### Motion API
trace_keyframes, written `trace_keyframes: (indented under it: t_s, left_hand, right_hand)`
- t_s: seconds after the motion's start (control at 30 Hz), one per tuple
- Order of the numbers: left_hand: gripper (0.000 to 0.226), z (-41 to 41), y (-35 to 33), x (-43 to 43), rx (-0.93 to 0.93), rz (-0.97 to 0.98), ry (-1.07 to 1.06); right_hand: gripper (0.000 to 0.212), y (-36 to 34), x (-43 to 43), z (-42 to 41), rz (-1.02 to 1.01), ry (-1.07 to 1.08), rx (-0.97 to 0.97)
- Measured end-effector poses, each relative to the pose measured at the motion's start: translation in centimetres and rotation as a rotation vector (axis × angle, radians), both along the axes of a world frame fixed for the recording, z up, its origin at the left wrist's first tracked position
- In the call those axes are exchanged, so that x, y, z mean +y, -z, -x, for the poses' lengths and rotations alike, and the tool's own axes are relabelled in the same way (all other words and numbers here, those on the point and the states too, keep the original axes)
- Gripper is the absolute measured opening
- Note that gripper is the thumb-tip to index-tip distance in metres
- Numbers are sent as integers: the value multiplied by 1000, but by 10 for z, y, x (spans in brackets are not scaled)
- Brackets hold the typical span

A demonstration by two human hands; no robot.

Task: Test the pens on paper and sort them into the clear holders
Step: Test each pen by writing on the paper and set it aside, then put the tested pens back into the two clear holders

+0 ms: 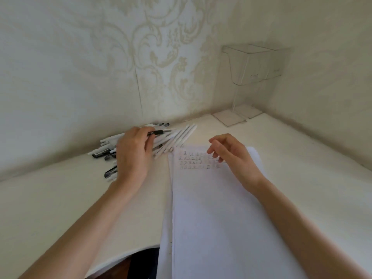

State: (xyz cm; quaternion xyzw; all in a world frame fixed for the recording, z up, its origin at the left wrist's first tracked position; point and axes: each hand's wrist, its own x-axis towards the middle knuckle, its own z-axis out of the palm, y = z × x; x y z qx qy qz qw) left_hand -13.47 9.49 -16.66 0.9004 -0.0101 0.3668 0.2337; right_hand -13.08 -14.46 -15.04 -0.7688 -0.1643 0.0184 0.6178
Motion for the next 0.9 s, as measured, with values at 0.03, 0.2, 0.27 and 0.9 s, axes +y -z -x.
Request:
trace_keyframes:
  t_s: [0.03, 0.2, 0.27, 0.9]
  left_hand:
    - [15, -2, 3, 6, 59, -43, -82]
    - [31, 15, -3, -1, 128, -64, -148]
    - [38, 39, -10, -15, 154, -50, -1]
    - [51, 68, 12, -152, 564, 219, 644]
  right_hand:
    - [16, 2, 0, -1, 47, 19, -5]
    - [12, -2, -3, 5, 344, 115, -65]
    - [15, -4, -10, 9, 598, 252, -155]
    - [46, 9, -116, 19, 1290, 292, 82]
